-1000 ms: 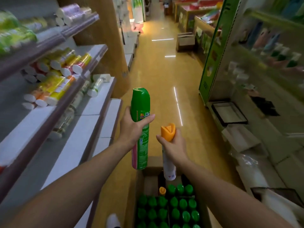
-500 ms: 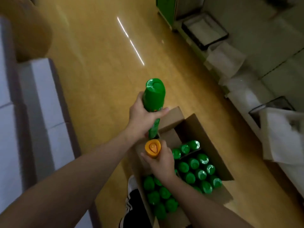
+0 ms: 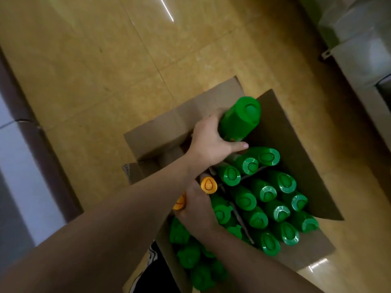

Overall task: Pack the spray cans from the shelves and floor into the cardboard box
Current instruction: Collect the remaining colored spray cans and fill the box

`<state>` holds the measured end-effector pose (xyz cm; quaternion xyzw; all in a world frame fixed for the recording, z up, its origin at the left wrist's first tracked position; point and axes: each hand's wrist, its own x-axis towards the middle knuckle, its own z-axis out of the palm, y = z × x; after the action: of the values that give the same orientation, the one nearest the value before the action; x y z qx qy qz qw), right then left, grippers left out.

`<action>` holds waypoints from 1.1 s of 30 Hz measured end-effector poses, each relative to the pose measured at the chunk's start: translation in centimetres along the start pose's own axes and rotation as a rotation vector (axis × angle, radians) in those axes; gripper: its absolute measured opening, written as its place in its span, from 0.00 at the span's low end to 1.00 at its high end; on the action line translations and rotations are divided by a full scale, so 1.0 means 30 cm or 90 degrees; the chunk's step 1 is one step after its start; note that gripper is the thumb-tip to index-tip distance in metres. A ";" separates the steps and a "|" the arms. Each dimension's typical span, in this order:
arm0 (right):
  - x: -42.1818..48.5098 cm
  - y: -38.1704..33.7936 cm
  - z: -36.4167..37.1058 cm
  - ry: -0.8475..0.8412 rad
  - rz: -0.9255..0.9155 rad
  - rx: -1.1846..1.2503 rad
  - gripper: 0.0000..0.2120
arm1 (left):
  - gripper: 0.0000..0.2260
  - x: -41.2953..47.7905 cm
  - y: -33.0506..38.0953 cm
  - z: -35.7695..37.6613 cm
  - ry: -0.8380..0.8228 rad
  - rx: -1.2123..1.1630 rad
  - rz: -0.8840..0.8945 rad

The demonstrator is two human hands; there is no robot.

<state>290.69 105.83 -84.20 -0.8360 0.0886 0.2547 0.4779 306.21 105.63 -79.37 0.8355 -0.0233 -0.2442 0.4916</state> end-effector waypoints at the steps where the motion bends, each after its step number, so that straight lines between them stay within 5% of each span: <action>1: 0.011 0.029 0.015 -0.020 -0.003 -0.028 0.25 | 0.34 0.018 0.003 0.020 -0.021 0.007 0.015; 12: 0.062 0.083 -0.003 -0.112 -0.067 -0.164 0.23 | 0.35 0.120 -0.009 0.077 -0.072 0.007 0.083; 16: 0.078 0.065 -0.016 -0.146 -0.089 -0.330 0.23 | 0.34 0.137 -0.024 0.059 -0.079 0.023 0.099; 26: 0.148 0.117 0.027 -0.191 -0.063 -0.578 0.26 | 0.33 0.133 -0.227 0.072 -0.141 0.054 0.033; 33: 0.133 0.133 -0.002 -0.225 -0.037 -0.574 0.29 | 0.31 0.125 -0.325 0.076 -0.099 0.033 -0.038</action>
<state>292.56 104.08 -89.22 -0.9057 -0.1368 0.3927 0.0826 306.55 107.76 -89.85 0.8267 -0.0426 -0.3223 0.4592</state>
